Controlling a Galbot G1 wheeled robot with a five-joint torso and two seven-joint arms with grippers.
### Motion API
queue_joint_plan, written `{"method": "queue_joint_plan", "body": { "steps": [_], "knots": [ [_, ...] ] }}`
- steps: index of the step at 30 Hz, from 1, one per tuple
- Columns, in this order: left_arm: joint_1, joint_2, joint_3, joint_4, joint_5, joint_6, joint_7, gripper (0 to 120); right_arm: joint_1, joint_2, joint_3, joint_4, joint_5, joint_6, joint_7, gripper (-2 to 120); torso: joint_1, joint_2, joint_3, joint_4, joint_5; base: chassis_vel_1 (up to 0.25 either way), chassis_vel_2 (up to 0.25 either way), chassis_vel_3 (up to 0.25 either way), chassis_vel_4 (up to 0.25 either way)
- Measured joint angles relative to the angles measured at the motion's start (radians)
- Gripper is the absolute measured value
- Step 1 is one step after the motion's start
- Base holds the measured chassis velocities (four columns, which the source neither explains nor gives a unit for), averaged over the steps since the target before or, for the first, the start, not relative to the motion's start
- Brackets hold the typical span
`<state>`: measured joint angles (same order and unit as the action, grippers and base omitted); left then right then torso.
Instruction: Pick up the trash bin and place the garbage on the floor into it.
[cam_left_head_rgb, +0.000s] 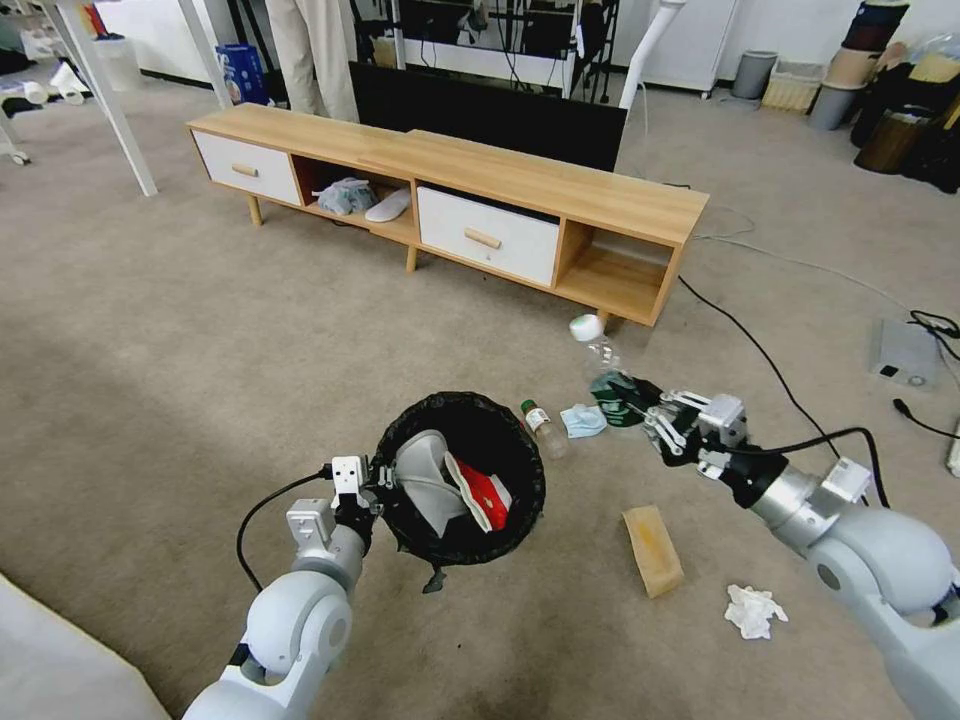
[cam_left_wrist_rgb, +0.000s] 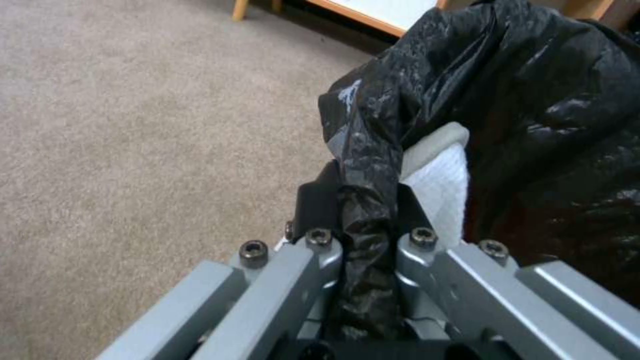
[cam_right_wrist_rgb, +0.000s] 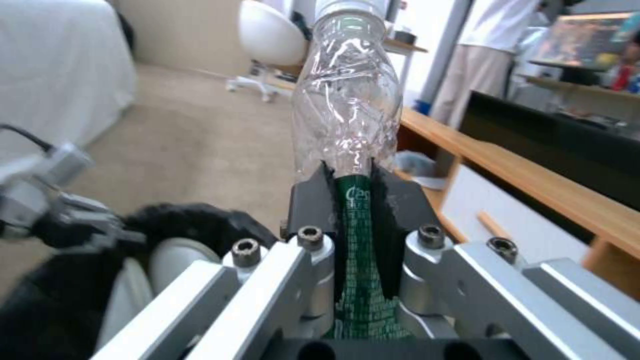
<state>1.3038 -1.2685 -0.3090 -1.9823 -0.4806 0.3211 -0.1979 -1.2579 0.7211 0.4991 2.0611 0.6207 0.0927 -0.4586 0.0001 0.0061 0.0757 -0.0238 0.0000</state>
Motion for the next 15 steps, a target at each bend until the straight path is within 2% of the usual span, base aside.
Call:
{"method": "queue_joint_plan", "body": {
  "steps": [7,9,10,12,14,15],
  "knots": [
    [-0.013,0.0,0.014,0.022,-0.01,-0.001,0.012,4,0.036,-0.081,-0.081,-0.003,0.062,0.012,-0.029,9,0.0,0.0,0.0,-0.0002,0.0001,0.0,0.0,0.0,0.0],
    [-0.03,0.004,0.043,0.041,-0.014,-0.001,0.014,4,0.056,-0.114,-0.114,-0.012,0.079,0.029,-0.045,9,0.0,0.0,0.0,-0.0002,0.0001,0.0,0.0,0.0,0.0],
    [-0.03,0.004,0.043,0.041,-0.014,-0.001,0.014,4,0.056,-0.114,-0.114,-0.012,0.079,0.029,-0.045,9,0.0,0.0,0.0,-0.0002,0.0001,0.0,0.0,0.0,0.0],
    [-0.053,0.008,0.082,0.072,-0.016,-0.004,0.015,4,0.073,-0.138,-0.136,-0.012,0.092,0.037,-0.055,9,0.0,0.0,0.0,-0.0002,0.0001,0.0,0.0,0.0,0.0],
    [-0.058,0.009,0.091,0.079,-0.016,-0.005,0.016,4,0.076,-0.143,-0.139,-0.011,0.095,0.037,-0.056,9,0.0,0.0,0.0,-0.0002,0.0001,0.0,0.0,0.0,0.0],
    [-0.066,0.011,0.114,0.092,-0.016,-0.007,0.019,4,0.079,-0.151,-0.142,-0.01,0.099,0.038,-0.059,9,0.0,0.0,0.0,-0.0002,0.0001,0.0,0.0,0.0,0.0]
  ]
}}
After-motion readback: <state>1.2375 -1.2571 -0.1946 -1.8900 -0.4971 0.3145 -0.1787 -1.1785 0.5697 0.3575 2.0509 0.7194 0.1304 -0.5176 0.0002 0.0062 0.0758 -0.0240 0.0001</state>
